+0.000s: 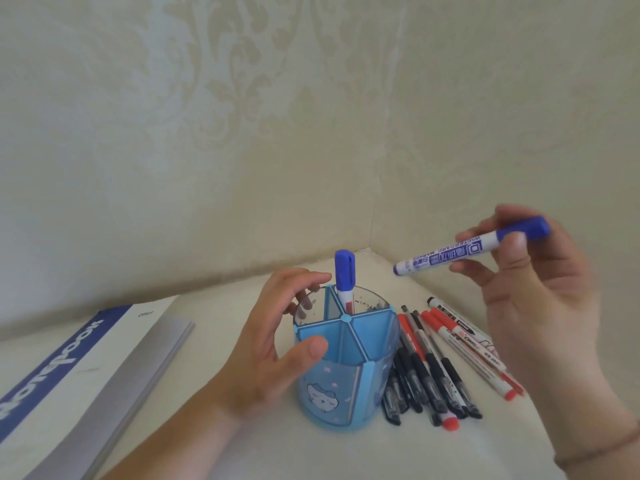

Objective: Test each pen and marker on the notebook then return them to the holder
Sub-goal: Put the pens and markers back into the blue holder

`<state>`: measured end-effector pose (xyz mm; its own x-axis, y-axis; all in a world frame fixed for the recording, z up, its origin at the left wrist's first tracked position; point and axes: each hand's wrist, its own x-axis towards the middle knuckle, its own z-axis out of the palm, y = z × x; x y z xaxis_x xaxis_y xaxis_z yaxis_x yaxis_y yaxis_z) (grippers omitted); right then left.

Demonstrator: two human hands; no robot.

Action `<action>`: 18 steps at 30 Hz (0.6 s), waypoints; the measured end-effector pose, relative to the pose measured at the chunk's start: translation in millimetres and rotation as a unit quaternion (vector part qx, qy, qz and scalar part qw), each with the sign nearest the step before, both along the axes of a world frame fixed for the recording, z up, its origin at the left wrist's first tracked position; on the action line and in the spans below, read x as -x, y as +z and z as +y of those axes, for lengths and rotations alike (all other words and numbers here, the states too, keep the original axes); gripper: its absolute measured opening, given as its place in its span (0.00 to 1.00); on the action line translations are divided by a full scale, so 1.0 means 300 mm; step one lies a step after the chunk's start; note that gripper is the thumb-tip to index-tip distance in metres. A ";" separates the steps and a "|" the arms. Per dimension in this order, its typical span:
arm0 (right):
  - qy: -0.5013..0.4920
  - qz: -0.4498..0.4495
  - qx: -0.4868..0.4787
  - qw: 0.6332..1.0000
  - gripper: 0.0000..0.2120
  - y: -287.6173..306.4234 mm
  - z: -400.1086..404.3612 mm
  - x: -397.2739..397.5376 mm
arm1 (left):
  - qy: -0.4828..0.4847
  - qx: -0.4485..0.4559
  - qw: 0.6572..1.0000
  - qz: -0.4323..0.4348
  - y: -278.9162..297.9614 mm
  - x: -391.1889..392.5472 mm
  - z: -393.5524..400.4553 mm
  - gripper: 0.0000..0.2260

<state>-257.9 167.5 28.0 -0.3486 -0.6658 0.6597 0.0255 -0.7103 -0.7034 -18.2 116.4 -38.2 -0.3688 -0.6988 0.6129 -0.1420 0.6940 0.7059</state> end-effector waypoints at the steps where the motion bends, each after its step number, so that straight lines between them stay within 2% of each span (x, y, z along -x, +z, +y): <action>1: 0.001 -0.001 0.023 1.000 0.14 0.003 0.001 -0.009 | 0.000 -0.002 1.000 0.000 0.000 -0.001 -0.001 0.33; 3: -0.010 0.008 0.055 0.998 0.17 0.010 0.000 -0.037 | -0.001 -0.003 1.000 -0.002 0.000 -0.001 -0.003 0.33; 9: 0.003 0.033 0.045 0.998 0.11 -0.004 -0.033 -0.088 | -0.004 0.006 1.000 0.000 0.001 -0.003 -0.002 0.31; 11: 0.014 0.091 0.020 0.996 0.06 -0.029 -0.054 -0.088 | -0.004 0.007 1.000 -0.002 -0.001 -0.004 -0.003 0.32; 13: 0.004 0.198 -0.020 0.980 0.02 -0.047 -0.063 -0.080 | -0.004 0.005 1.000 -0.002 -0.001 -0.003 -0.003 0.33; 15: -0.001 0.261 -0.061 0.963 0.05 -0.045 -0.063 -0.056 | -0.006 0.008 1.000 0.001 -0.001 -0.003 -0.003 0.33; 18: -0.044 0.193 -0.115 0.973 0.12 -0.020 -0.060 0.023 | -0.013 0.006 1.000 0.014 -0.001 -0.002 -0.005 0.33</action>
<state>-264.7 149.6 22.1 -0.1671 -0.7904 0.5893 -0.3265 -0.5196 -0.7895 -17.7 115.0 -38.5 -0.3687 -0.6817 0.6319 -0.1045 0.7059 0.7006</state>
